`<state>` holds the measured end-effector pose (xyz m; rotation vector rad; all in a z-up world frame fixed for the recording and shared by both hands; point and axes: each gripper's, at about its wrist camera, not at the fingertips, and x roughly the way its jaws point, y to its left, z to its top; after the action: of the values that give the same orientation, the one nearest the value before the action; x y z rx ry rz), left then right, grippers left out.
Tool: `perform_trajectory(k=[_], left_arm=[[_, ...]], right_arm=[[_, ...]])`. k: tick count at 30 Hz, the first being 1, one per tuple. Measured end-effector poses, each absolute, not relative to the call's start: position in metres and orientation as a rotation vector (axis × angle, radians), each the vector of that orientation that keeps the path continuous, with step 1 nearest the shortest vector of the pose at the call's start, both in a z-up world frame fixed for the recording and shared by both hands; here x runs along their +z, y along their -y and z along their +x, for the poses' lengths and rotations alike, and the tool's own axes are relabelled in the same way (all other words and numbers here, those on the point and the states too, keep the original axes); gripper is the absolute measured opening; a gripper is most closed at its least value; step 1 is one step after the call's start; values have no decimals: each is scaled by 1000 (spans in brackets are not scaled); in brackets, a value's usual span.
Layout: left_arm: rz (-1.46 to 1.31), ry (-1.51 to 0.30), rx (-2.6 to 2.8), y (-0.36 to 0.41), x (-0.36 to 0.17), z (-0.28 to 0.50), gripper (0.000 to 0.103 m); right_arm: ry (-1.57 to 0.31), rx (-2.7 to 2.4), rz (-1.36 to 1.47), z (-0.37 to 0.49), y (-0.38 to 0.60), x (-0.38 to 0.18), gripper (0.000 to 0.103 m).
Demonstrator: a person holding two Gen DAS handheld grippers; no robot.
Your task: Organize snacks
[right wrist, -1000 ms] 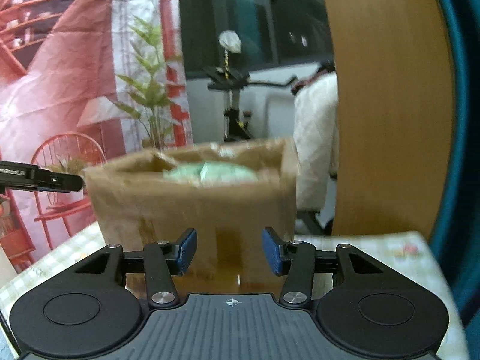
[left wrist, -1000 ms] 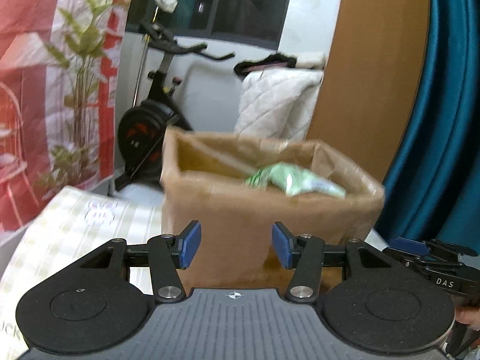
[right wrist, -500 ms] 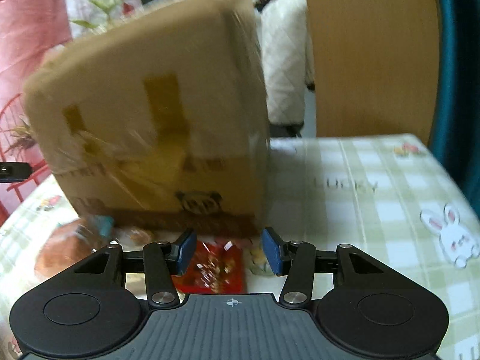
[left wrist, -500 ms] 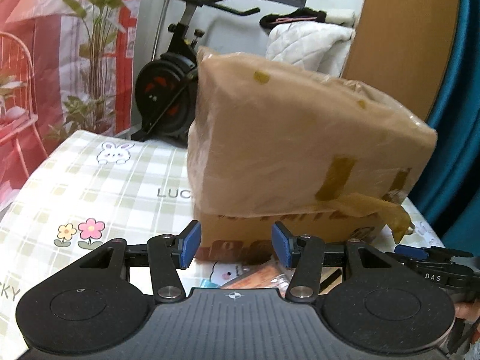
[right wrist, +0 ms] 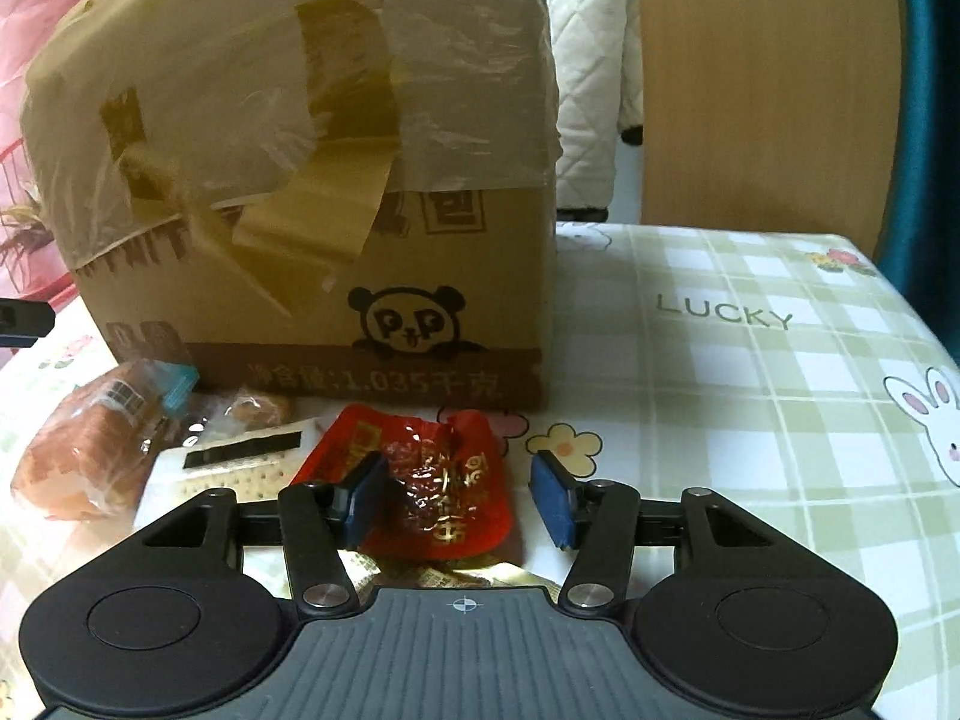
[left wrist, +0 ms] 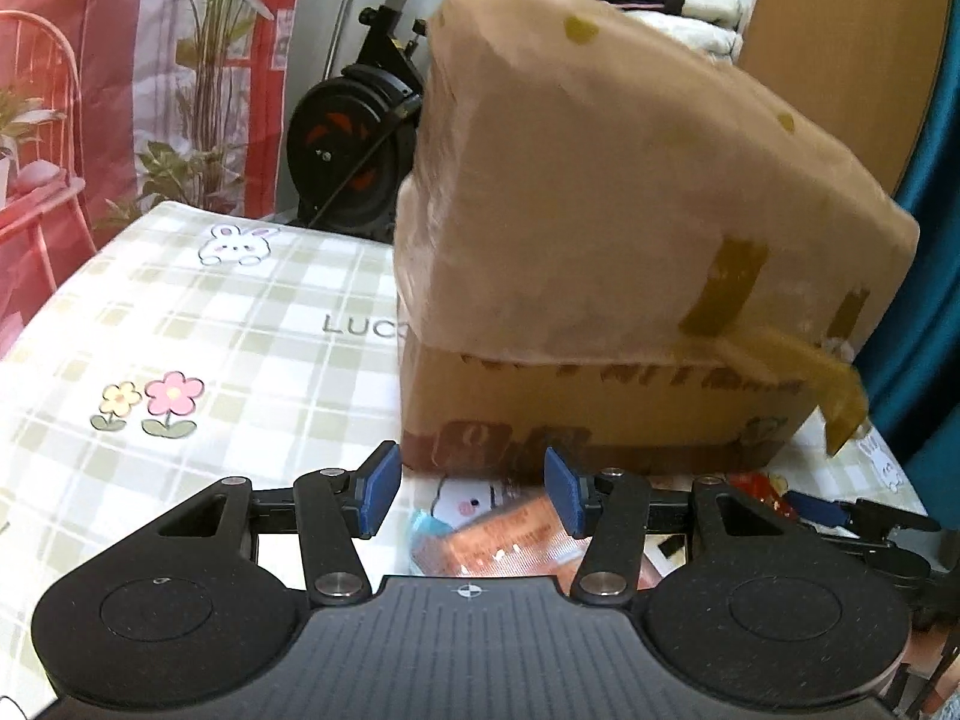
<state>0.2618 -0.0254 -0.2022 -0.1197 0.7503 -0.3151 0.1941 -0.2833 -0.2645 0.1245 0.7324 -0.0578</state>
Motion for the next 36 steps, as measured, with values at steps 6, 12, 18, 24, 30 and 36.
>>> perform_trajectory(k=[6,12,18,24,30,36], left_arm=[[-107,-746,-317,35,-208,255,63],[-110,-767,-312,39,-214,249,64],[-67,-785,-305,44,-220,246,64],[-56,-772,-305,52,-219,257,64],[-54,-782,-331,67,-221,274,64],[-13,-820,-345,77,-233,273,65]], right_arm=[[-710,-50,112,188,283,-266,35],[-685,0,104,179,278,-264,28],[-612,-10,162,168,288,-260,7],[-611,5,177,168,291,-260,5],[-629,47,201,170,292,-262,8],[-668,87,177,174,286,-263,17]])
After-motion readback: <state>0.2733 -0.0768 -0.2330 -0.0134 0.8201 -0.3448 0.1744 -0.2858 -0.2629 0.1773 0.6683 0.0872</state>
